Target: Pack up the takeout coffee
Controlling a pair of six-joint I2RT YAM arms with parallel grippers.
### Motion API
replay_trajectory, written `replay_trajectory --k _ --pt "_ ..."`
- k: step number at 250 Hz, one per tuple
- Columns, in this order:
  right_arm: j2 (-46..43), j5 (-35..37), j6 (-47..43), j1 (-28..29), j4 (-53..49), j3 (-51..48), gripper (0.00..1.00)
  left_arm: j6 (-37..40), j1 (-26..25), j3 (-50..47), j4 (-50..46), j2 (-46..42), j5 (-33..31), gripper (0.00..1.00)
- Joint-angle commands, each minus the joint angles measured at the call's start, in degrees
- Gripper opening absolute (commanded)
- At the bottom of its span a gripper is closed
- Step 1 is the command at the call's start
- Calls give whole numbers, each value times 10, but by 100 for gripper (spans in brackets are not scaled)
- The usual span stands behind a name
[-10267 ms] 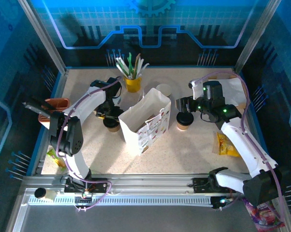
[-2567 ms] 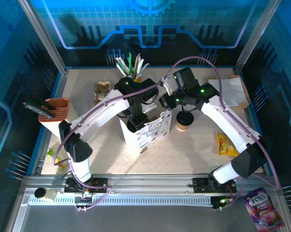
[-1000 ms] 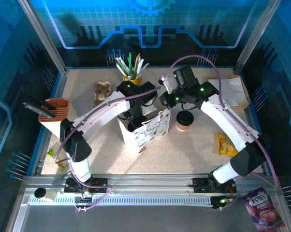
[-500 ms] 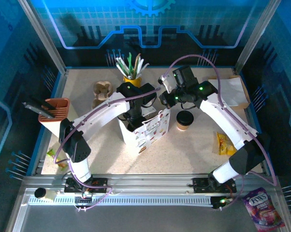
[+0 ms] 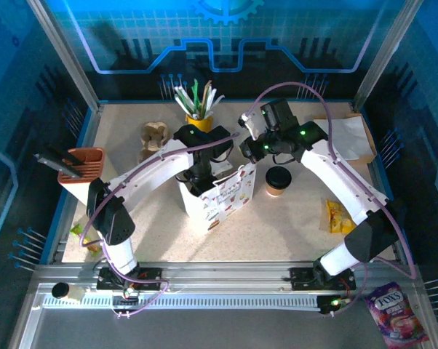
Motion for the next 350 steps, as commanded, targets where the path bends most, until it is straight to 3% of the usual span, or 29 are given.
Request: replay_trajectory --k 1,350 --pt "8 -7 -6 -5 -3 14 9 12 4 -10 6 -20 19 55" --pt "9 -9 -5 -5 0 8 9 12 5 -11 2 -24 13 54"
